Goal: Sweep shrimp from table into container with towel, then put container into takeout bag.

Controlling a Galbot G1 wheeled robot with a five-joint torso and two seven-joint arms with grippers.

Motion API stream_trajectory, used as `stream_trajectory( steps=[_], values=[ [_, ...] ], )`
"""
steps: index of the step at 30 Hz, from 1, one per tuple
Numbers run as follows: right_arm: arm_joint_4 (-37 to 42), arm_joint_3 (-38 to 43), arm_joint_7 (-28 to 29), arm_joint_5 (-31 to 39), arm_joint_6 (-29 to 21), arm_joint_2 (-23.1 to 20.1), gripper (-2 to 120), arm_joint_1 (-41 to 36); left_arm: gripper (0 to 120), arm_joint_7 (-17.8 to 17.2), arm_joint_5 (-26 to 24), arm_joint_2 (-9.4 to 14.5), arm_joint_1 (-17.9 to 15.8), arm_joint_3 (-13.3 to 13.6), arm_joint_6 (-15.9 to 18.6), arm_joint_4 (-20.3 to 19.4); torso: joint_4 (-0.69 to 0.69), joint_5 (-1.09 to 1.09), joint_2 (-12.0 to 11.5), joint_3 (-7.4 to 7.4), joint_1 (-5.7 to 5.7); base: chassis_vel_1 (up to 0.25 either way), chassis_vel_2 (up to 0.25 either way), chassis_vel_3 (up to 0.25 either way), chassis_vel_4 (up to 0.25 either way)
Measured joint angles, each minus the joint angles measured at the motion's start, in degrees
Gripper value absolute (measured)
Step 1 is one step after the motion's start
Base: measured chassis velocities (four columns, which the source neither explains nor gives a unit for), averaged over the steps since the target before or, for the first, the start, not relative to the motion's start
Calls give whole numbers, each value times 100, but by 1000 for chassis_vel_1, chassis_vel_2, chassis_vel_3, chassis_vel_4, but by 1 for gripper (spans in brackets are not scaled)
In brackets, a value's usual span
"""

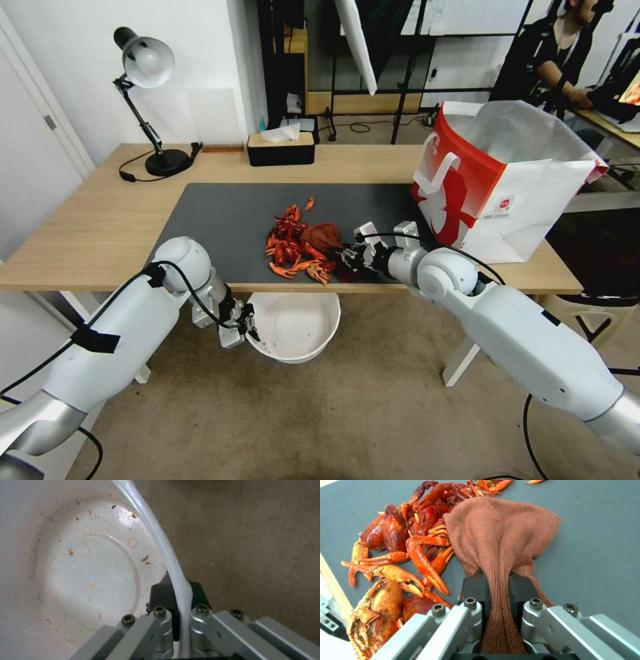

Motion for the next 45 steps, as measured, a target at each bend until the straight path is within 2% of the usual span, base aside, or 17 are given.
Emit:
stream_trajectory(
  steps=[45],
  values=[
    [1182,119,76,130,-144,-499,8,-624,0,-1,9,-67,43,-45,0,5,-1,0,0,0,0,0,0,0,0]
  ],
)
